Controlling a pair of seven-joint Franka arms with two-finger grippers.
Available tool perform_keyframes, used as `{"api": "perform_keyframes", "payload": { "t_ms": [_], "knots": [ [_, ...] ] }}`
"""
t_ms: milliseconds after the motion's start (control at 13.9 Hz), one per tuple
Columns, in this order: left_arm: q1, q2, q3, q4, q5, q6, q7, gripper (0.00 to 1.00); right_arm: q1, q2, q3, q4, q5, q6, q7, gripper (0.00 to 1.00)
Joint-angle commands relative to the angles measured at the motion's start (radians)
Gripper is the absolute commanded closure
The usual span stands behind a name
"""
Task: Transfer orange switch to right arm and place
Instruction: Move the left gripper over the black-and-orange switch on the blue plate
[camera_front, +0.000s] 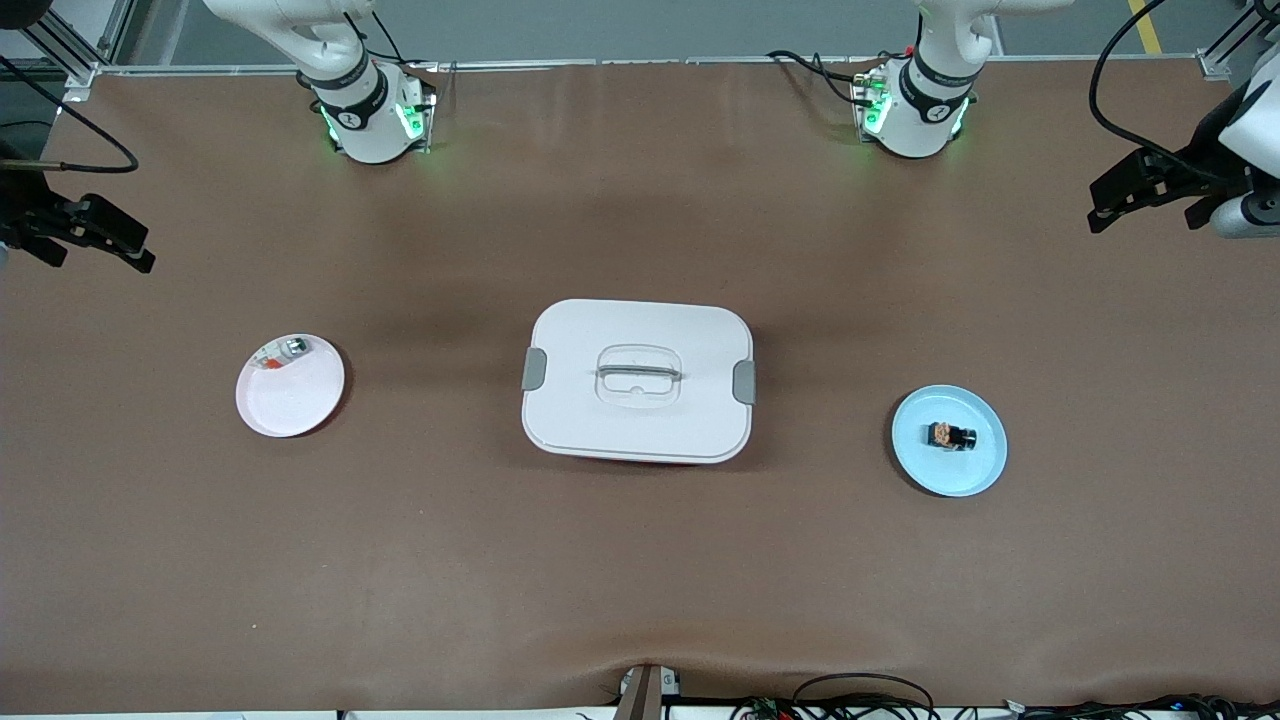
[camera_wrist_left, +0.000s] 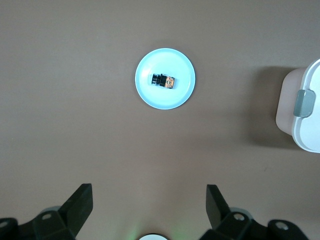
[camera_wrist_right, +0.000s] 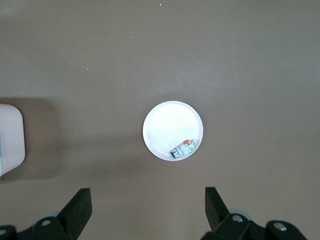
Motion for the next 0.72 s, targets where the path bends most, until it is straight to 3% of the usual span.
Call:
{"api": "perform_keyframes", "payload": {
  "t_ms": [0, 646],
  "knots": [
    [-0.001, -0.001, 0.001, 0.013, -0.012, -0.018, 0.011, 0.0, -0.005, 0.009, 0.002, 0.022, 0.012, -0.013, -0.007, 0.0],
    [-0.002, 0.066, 0.003, 0.005, -0.002, -0.002, 0.014, 0.0, -0.005, 0.009, 0.002, 0.022, 0.012, -0.013, -0.007, 0.0]
  ]
}}
